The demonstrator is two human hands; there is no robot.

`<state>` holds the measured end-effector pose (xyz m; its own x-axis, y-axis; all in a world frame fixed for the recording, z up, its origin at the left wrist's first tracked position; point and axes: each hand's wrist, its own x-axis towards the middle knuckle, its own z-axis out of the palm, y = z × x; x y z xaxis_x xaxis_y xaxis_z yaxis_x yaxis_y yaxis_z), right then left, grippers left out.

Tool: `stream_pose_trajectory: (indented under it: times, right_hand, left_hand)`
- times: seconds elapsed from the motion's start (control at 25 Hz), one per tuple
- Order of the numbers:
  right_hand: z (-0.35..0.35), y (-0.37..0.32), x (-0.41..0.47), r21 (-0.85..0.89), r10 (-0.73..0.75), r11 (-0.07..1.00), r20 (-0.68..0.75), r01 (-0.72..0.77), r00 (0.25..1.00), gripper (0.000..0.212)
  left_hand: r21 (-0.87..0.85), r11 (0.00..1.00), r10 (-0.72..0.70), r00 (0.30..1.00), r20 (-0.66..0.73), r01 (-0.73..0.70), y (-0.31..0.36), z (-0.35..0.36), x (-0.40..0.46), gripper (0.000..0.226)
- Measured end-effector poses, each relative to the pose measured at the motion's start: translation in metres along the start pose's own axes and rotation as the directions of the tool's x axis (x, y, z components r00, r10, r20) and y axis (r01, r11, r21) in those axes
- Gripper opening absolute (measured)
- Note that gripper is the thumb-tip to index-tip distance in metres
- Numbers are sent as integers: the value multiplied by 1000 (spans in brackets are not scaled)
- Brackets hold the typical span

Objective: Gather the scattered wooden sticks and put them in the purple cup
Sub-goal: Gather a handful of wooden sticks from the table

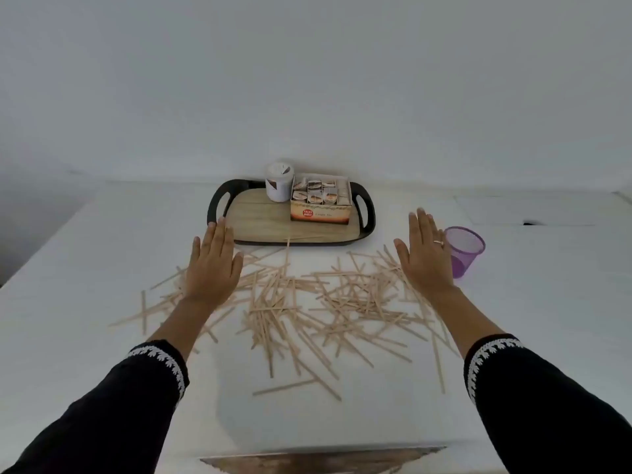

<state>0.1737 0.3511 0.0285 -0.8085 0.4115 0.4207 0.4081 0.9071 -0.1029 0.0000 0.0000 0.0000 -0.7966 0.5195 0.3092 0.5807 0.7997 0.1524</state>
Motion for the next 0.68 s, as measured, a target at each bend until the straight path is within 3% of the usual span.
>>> stream_pose_trajectory:
  times: [0.16,0.32,0.44,0.68]
  right_hand:
    - [28,-8,-56,-8,42,999,221,-41,974,64]
    - [44,-16,-96,4,79,996,311,-84,947,66]
    - [52,-15,-111,-21,83,997,335,-80,938,67]
    - [54,-14,-113,-2,104,994,342,-109,934,56]
  left_hand:
    - [-4,998,-63,991,114,64,0,27,-46,67]
    - [-25,995,-94,979,180,100,5,42,-71,71]
    - [-22,994,-103,973,207,110,7,51,-80,71]
    - [-60,989,-119,964,239,137,3,61,-83,50]
